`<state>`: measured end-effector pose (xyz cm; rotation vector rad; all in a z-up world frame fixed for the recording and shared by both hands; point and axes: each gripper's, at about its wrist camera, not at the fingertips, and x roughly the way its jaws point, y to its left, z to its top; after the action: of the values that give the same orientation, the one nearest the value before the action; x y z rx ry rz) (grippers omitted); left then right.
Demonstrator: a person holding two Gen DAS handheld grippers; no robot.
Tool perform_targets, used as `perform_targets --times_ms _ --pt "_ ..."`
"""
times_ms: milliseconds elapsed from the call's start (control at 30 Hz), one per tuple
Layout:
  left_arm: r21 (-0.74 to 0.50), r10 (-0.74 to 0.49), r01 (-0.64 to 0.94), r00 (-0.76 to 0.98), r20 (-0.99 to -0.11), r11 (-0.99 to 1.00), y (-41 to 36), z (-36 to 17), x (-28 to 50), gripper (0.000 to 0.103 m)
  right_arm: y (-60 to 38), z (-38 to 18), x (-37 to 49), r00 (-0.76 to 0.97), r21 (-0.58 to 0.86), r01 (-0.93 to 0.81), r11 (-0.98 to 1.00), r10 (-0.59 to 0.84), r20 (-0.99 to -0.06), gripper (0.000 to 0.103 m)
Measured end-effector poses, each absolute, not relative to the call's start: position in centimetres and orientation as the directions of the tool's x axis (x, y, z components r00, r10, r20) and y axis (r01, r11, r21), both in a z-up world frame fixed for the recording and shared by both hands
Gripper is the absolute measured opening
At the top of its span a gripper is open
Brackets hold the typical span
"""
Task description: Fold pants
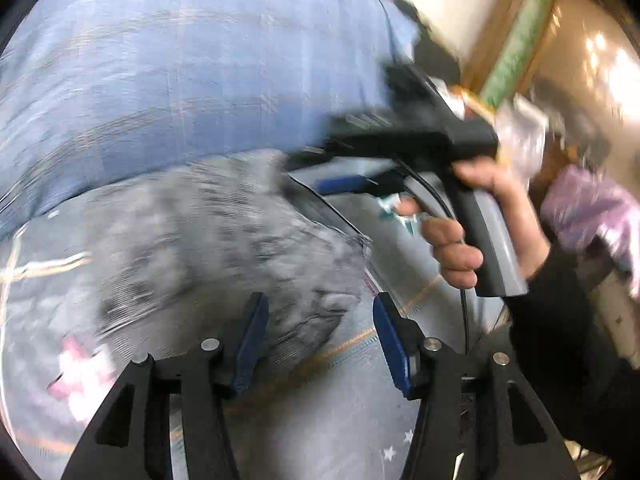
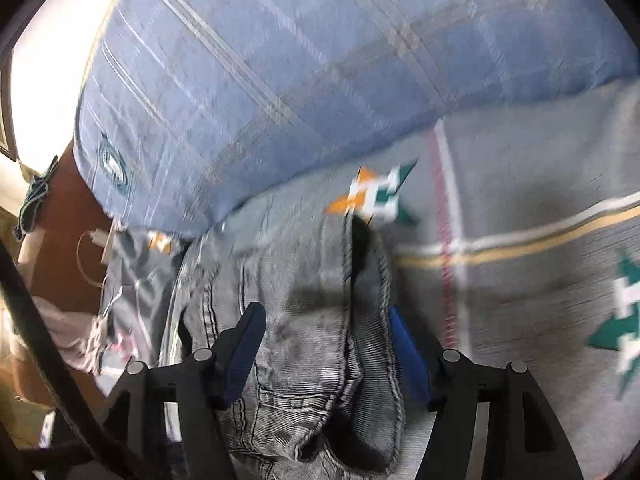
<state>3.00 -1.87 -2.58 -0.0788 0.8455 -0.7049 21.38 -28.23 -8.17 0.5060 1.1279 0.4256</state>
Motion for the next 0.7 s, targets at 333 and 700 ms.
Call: perform_targets --times_ms 333,700 --pt "-0.561 -0.534 0.077 0.435 -0.725 0.824 7.4 -10.6 7.8 0.063 -26.1 -11.9 14.4 0.322 0.42 0.012 0.908 0.394 -0.861 0.067" --pt "-0.678 -0.647 0.02 0.321 -0.692 0.735 8.9 -10.8 9.9 0.076 -30.2 -12.9 15.0 0.387 0.626 0.144 0.766 0.539 -0.748 0.085"
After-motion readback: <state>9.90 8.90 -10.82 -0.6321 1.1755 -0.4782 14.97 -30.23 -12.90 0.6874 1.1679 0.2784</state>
